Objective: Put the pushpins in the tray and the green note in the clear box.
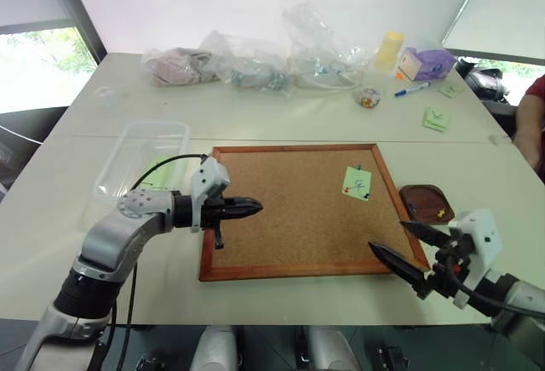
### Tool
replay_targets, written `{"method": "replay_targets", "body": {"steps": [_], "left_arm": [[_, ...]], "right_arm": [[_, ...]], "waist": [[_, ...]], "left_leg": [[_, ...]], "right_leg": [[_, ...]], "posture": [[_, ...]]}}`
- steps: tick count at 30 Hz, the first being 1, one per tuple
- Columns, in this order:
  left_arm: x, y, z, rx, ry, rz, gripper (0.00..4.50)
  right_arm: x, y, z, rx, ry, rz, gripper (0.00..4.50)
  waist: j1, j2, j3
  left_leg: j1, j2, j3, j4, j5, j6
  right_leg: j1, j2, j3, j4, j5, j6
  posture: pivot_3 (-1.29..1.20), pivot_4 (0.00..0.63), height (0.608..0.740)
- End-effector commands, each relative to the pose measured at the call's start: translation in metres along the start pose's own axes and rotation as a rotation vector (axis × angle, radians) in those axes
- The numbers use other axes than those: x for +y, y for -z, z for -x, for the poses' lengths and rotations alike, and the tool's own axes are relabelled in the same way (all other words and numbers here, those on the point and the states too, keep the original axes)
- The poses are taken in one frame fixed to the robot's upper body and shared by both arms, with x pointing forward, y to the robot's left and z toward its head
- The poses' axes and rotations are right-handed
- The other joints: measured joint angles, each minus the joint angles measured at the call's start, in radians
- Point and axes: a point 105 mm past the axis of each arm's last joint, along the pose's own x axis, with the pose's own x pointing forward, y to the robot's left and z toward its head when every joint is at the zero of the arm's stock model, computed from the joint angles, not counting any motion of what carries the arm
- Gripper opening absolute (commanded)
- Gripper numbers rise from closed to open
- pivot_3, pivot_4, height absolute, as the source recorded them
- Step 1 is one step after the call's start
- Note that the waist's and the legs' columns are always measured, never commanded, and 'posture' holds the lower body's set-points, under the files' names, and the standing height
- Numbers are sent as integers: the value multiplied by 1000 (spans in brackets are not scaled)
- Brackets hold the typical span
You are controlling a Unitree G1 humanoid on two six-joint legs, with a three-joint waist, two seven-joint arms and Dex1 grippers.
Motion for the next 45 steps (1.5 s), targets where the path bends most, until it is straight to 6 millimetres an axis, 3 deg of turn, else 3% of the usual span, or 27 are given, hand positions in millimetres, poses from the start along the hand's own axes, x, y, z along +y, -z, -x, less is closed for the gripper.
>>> {"method": "replay_targets", "body": {"steps": [1,18,23,27,29,38,45], "left_arm": [[7,-12,5,-38,-49,-38,37],[8,-11,-3,-43,-68,-57,37],[15,-11,-8,-44,-93,-53,37],[25,-29,-20,-92,-116,-11,37],[24,-32,-30,-72,-91,-30,37],[31,2,-61,108,-83,-150,37],[31,17,-66,177,-60,-159,37]], "right_arm": [[5,-1,-2,-14,-9,-2,4500],[1,-3,-6,-44,32,-4,4500],[-11,-9,-12,-62,136,68,4500],[-13,-14,-18,-93,120,21,4500],[-20,-21,-25,-117,141,17,4500],[-66,-42,-78,-138,287,8,4500],[-91,-35,-120,-88,339,8,4500]], "waist": [[0,0,0],[-1,0,0],[0,0,0],[2,0,0],[0,0,0],[-3,1,0],[-1,1,0]], "left_leg": [[0,0,0,0,0,0],[0,0,0,0,0,0],[0,0,0,0,0,0],[0,0,0,0,0,0],[-1,-1,0,1,0,0],[0,-3,1,0,0,0],[-3,-3,1,0,0,0]], "right_leg": [[0,0,0,0,0,0],[0,0,0,0,0,0],[0,0,0,0,0,0],[0,0,0,0,0,0],[0,0,0,0,0,0],[-1,1,1,0,0,1],[-3,0,0,0,2,4]], "posture": [[0,150,737],[0,150,737],[0,150,737],[0,150,737],[0,150,737],[0,150,737],[0,150,737]]}}
